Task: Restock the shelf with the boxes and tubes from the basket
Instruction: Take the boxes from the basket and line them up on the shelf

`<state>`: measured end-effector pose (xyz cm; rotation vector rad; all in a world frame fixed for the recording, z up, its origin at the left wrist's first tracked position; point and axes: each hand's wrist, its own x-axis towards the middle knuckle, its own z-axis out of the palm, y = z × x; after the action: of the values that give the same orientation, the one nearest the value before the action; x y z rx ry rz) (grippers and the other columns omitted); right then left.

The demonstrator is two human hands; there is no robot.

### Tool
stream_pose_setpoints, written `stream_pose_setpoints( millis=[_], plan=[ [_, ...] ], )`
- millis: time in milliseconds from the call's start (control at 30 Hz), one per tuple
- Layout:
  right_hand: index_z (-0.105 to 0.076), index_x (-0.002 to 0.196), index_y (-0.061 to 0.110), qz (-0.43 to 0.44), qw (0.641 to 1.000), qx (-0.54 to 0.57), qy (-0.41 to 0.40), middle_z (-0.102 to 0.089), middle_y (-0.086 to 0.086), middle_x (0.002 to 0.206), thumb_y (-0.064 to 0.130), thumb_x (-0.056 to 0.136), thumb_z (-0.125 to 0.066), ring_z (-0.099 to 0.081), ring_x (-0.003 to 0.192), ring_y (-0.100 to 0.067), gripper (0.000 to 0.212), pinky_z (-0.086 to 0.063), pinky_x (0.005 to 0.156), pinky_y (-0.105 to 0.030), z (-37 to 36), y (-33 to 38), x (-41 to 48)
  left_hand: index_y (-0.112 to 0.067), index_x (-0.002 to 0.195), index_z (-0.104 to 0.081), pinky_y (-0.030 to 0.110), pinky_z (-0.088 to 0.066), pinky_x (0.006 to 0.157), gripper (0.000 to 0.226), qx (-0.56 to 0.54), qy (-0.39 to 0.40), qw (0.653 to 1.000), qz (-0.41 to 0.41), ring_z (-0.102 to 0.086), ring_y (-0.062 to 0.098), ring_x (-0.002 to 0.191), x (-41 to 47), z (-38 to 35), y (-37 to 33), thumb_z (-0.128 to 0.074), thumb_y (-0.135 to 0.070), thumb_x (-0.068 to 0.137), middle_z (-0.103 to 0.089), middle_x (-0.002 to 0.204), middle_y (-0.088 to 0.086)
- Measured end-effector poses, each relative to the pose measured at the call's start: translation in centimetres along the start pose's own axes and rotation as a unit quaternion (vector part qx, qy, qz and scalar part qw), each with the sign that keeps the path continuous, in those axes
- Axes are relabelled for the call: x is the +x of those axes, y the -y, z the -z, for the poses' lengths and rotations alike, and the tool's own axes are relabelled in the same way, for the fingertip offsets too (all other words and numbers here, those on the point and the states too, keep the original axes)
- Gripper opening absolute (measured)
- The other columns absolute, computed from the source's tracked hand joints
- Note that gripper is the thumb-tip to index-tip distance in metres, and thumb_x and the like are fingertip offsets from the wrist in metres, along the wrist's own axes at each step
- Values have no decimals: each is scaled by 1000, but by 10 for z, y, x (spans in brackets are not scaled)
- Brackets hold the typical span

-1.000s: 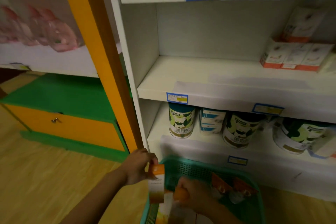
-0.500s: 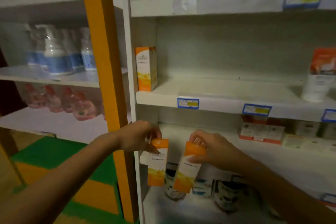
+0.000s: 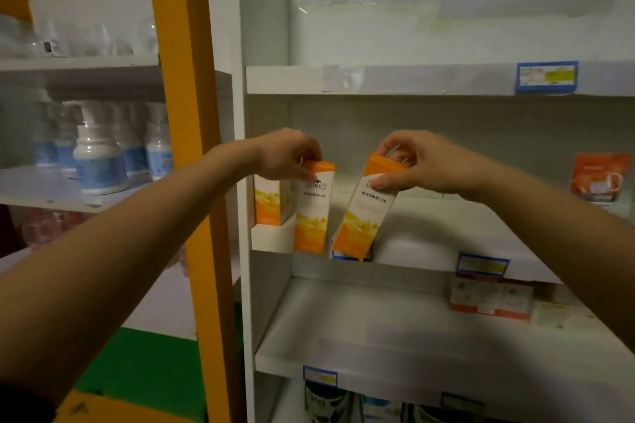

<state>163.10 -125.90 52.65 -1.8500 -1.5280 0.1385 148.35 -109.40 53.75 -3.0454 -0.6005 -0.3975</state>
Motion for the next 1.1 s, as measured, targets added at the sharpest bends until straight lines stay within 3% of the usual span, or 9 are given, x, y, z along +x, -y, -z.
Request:
stream_pose_setpoints(
  millis=[233, 367, 467, 767, 833, 900, 967, 1100],
  plan=[
    [-57, 108, 15, -16, 998, -22, -58, -61, -8, 105, 18, 71, -78, -59, 89, -20, 42, -54, 71, -27, 4, -8, 36, -3, 120, -55, 36, -49, 93, 36, -69, 26, 997, 4, -60, 27, 107, 34, 11, 18, -59, -19, 87, -62, 118, 15],
    [-58, 113, 11, -25, 995, -49, -79, -56, -5, 102, 16, 73, -77, -56, 89, -19, 45, -53, 71, -27, 5, -16, 48, -5, 120, -56, 30, -48, 89, 36, -99, 14, 995, -2, -60, 22, 100, 49, 15, 27, -62, -15, 86, -64, 117, 12],
    [-59, 114, 10, -28, 992, -72, -101, -54, -3, 104, 18, 73, -77, -53, 89, -18, 46, -47, 73, -28, 4, -25, 56, -2, 120, -56, 33, -48, 92, 37, -96, 0, 995, -1, -61, 27, 106, 60, 10, 29, -62, -12, 85, -64, 118, 16],
    [-62, 118, 8, -33, 988, -100, -117, -63, -13, 120, 16, 80, -70, -53, 95, -17, 40, -48, 95, -35, -9, -33, 78, -2, 125, -52, 34, -43, 97, 37, -86, -28, 996, 22, -56, 29, 115, 80, -13, 48, -55, -13, 90, -59, 125, 17],
    [-62, 119, 7, -33, 986, -109, -121, -63, -14, 120, 16, 82, -69, -56, 98, -20, 39, -47, 94, -34, -14, -33, 83, -7, 126, -52, 42, -35, 107, 36, -35, -38, 998, 24, -54, 29, 118, 83, -16, 50, -52, -19, 91, -59, 127, 15],
    [-60, 120, 6, -41, 986, -106, -123, -62, -14, 122, 16, 84, -67, -58, 108, -25, 39, -48, 96, -36, -18, -33, 88, -13, 125, -51, 49, -12, 116, 34, 48, -57, 997, 24, -50, 27, 123, 86, -18, 50, -48, -22, 93, -58, 128, 10],
    [-58, 124, 5, -54, 986, -102, -120, -60, -15, 125, 15, 85, -64, -56, 114, -27, 41, -47, 99, -36, -21, -34, 94, -16, 123, -52, 49, 5, 117, 31, 116, -75, 990, 19, -52, 26, 123, 87, -21, 48, -43, -23, 95, -60, 126, 7],
    [-50, 132, 10, -68, 980, -134, -131, -54, -13, 134, 17, 89, -59, -52, 123, -26, 45, -40, 103, -33, -28, -38, 105, -16, 123, -53, 49, 4, 117, 33, 179, -97, 979, 9, -50, 25, 124, 83, -24, 42, -45, -27, 93, -59, 125, 7]
  ],
)
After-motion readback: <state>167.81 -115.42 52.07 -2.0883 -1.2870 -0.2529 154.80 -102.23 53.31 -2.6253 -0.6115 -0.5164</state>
